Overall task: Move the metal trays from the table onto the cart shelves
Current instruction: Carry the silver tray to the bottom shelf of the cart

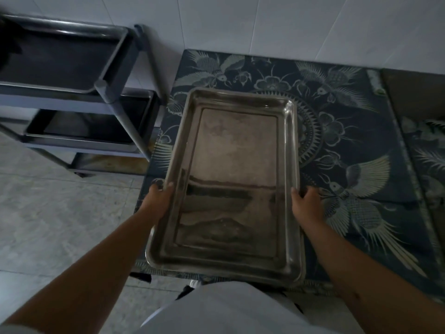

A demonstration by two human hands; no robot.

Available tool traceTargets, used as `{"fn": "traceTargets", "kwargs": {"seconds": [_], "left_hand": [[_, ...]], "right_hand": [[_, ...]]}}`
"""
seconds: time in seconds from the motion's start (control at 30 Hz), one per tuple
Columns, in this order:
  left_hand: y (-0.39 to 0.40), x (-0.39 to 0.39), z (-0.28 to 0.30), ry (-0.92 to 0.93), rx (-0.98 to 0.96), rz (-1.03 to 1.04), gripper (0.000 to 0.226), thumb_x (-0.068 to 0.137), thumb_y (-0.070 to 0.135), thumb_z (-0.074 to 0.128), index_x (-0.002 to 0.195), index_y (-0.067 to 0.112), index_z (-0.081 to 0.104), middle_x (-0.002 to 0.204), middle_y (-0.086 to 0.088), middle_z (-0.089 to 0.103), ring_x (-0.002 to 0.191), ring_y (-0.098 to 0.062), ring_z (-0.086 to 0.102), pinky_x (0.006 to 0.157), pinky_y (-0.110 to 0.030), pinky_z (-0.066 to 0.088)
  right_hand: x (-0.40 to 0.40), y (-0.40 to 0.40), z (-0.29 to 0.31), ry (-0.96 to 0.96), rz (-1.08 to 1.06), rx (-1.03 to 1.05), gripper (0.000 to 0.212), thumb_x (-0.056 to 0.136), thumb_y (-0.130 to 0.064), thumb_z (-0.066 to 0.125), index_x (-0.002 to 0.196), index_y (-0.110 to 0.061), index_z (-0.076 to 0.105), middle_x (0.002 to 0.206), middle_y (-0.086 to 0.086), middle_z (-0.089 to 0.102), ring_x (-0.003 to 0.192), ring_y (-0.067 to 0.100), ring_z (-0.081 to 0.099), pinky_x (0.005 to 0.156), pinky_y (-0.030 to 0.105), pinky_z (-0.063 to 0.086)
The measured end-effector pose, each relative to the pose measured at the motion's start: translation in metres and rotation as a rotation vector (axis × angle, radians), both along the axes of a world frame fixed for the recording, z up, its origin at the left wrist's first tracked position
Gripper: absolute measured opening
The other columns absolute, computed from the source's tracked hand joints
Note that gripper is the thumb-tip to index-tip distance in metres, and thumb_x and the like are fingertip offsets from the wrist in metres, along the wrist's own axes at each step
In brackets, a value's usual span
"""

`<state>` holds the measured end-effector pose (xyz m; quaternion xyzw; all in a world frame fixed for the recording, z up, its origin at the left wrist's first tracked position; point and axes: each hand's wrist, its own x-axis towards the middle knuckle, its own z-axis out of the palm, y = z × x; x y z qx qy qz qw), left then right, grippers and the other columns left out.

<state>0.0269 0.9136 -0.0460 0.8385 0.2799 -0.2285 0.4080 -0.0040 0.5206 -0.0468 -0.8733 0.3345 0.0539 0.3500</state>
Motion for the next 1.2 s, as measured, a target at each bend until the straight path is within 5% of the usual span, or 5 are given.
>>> {"fn": "traceTargets", "kwargs": {"seconds": [0.33, 0.53, 0.73, 0.87, 1.2], "left_hand": [[-0.001, -0.017, -0.007, 0.043, -0.142, 0.13, 0.06, 0.1, 0.058, 0.038, 0.096, 0.005, 0.066, 0.085, -0.018, 0.067, 0.076, -0.03, 0.064, 0.081, -0.05, 0.056], [0.006, -0.049, 0.008, -0.011, -0.101, 0.162, 0.072, 0.087, 0.077, 0.038, 0.08, 0.014, 0.073, 0.07, -0.011, 0.072, 0.066, -0.027, 0.069, 0.06, -0.037, 0.054], [0.04, -0.096, 0.015, -0.09, -0.208, 0.227, 0.046, 0.093, 0.063, 0.047, 0.08, 0.023, 0.064, 0.09, -0.008, 0.069, 0.081, -0.026, 0.067, 0.08, -0.045, 0.058], [0.065, -0.125, 0.03, -0.145, -0.268, 0.269, 0.061, 0.084, 0.07, 0.053, 0.062, 0.017, 0.074, 0.056, -0.004, 0.068, 0.055, -0.021, 0.064, 0.055, -0.033, 0.053], [0.108, -0.218, 0.055, -0.348, -0.188, 0.728, 0.057, 0.097, 0.05, 0.052, 0.055, 0.011, 0.059, 0.033, 0.005, 0.048, 0.038, -0.013, 0.046, 0.044, -0.022, 0.035]], "right_hand": [[-0.015, -0.012, -0.005, 0.067, -0.178, 0.474, 0.052, 0.097, -0.052, 0.04, 0.121, -0.011, 0.062, 0.113, 0.008, 0.065, 0.102, 0.029, 0.062, 0.094, 0.045, 0.049], [-0.036, -0.007, 0.01, -0.093, -0.196, 0.339, 0.033, 0.093, -0.046, 0.05, 0.101, -0.02, 0.068, 0.085, -0.012, 0.059, 0.077, 0.003, 0.054, 0.064, 0.023, 0.038], [-0.062, 0.019, 0.022, -0.039, -0.136, 0.312, 0.039, 0.093, -0.05, 0.048, 0.094, -0.017, 0.069, 0.083, 0.003, 0.067, 0.079, 0.023, 0.063, 0.07, 0.033, 0.05], [-0.071, 0.046, 0.031, -0.05, -0.085, 0.321, 0.038, 0.093, -0.046, 0.05, 0.085, -0.013, 0.069, 0.092, 0.013, 0.069, 0.085, 0.029, 0.064, 0.086, 0.045, 0.052], [-0.02, 0.144, 0.074, -0.178, 0.361, 0.281, 0.032, 0.096, -0.03, 0.05, 0.092, -0.004, 0.066, 0.087, 0.019, 0.063, 0.093, 0.036, 0.059, 0.065, 0.033, 0.035]]}}
